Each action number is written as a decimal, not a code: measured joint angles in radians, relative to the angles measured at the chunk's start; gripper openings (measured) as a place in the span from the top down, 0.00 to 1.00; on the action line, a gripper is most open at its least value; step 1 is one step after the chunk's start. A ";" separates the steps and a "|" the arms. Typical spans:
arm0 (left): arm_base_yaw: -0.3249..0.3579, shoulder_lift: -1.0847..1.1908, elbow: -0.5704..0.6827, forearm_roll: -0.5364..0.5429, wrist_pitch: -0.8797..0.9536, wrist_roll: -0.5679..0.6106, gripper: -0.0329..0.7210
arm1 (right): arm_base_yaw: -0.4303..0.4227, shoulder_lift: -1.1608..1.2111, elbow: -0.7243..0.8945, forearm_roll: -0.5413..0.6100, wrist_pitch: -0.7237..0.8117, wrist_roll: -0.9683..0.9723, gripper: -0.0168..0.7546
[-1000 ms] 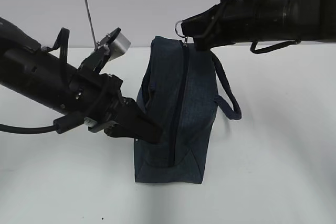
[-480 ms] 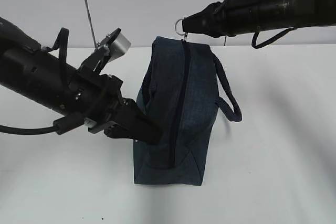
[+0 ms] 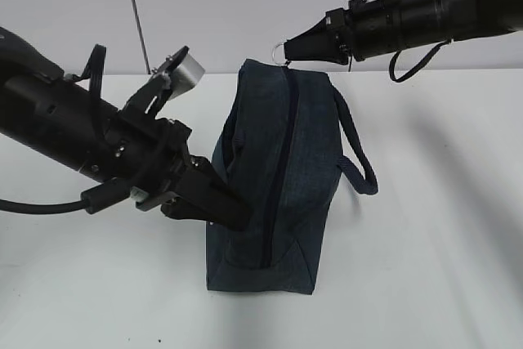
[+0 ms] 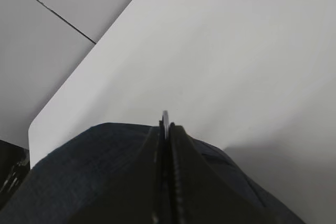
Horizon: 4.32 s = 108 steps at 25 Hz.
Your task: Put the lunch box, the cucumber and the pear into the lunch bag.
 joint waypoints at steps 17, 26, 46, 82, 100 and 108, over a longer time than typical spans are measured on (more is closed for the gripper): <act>0.016 -0.023 0.003 0.011 0.063 -0.077 0.55 | -0.019 0.104 -0.140 -0.035 0.099 0.117 0.97; 0.151 -0.115 0.003 -0.181 -0.014 -0.088 0.32 | -0.021 0.104 -0.140 -0.035 0.101 0.117 0.97; 0.135 0.138 -0.275 -0.403 -0.232 0.056 0.31 | -0.021 0.104 -0.140 -0.035 0.104 0.121 0.97; 0.078 0.109 -0.311 -0.305 -0.105 0.097 0.95 | -0.039 0.149 -0.142 -0.067 0.044 0.154 0.97; 0.065 0.199 -0.320 -0.386 -0.217 0.100 0.95 | -0.041 0.144 -0.298 -0.280 0.024 0.179 0.36; 0.065 0.202 -0.329 -0.323 -0.246 0.100 0.46 | -0.041 0.043 -0.352 -0.721 0.014 0.529 0.36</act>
